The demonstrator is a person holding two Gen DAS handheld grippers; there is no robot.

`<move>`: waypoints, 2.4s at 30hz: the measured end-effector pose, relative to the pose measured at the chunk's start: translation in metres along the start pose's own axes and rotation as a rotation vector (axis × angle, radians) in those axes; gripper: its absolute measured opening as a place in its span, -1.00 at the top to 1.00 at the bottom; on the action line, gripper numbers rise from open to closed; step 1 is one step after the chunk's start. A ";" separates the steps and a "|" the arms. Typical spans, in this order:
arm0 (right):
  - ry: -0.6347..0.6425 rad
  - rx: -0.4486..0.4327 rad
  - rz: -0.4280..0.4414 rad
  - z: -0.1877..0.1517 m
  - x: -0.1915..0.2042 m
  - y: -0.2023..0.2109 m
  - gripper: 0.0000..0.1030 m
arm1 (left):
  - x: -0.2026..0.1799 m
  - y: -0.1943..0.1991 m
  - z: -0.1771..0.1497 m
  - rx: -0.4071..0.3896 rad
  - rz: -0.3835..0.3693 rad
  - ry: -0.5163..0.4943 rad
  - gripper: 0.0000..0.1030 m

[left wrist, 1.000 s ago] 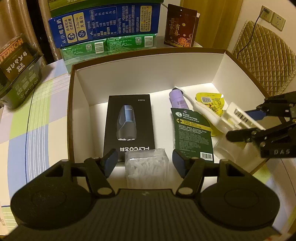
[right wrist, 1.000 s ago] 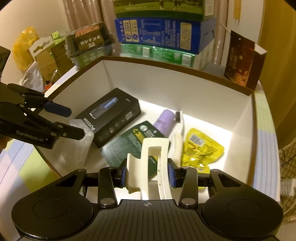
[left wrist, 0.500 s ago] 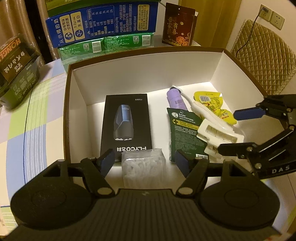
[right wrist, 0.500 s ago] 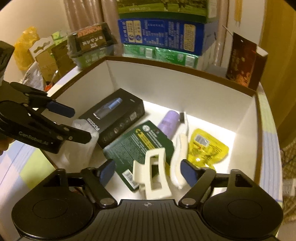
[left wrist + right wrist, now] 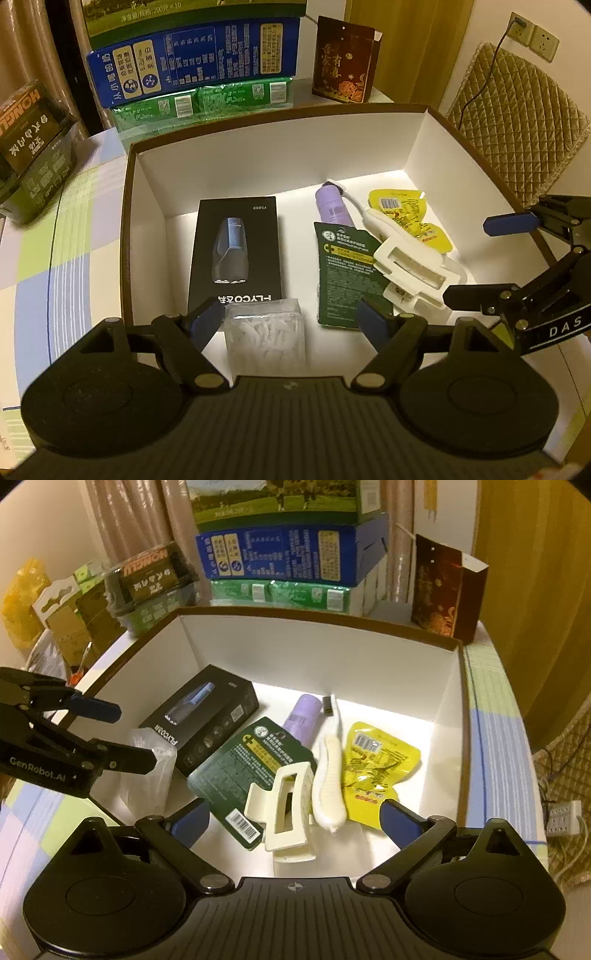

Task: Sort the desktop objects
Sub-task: 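Lower the floss box into the box and open left tool while right releases clip, then withdraw both tools from the box back toward the red wrapper and wire clip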

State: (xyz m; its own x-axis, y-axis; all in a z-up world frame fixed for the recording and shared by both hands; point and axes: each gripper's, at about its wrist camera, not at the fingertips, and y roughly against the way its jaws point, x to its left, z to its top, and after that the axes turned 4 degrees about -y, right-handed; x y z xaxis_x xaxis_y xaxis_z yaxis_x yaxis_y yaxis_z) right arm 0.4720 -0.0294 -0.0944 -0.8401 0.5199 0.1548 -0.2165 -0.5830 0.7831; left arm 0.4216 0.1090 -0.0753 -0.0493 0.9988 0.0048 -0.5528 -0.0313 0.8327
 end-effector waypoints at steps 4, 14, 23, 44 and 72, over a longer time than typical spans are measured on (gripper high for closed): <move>-0.019 -0.025 -0.014 -0.002 0.000 0.013 -0.89 | -0.004 0.009 0.001 -0.011 0.007 0.003 -0.57; -0.042 -0.078 -0.007 -0.013 0.008 0.045 -0.91 | -0.011 0.040 -0.009 -0.039 0.024 0.033 -0.65; -0.042 -0.123 -0.003 -0.026 0.020 0.072 -0.93 | -0.022 0.071 -0.020 -0.071 0.042 0.047 -0.69; -0.032 -0.167 -0.002 -0.082 0.049 0.125 -0.96 | -0.059 0.132 -0.070 -0.131 0.086 0.078 -0.78; 0.003 -0.091 0.040 -0.133 0.077 0.130 -0.96 | -0.081 0.156 -0.136 -0.065 0.090 0.159 -0.80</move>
State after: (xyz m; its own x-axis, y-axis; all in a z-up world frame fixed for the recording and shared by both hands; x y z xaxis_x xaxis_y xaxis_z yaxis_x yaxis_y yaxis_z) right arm 0.3124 -0.1485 -0.0606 -0.8505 0.4931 0.1831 -0.2265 -0.6575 0.7186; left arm 0.2258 0.0176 -0.0210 -0.2293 0.9733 -0.0138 -0.5921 -0.1282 0.7956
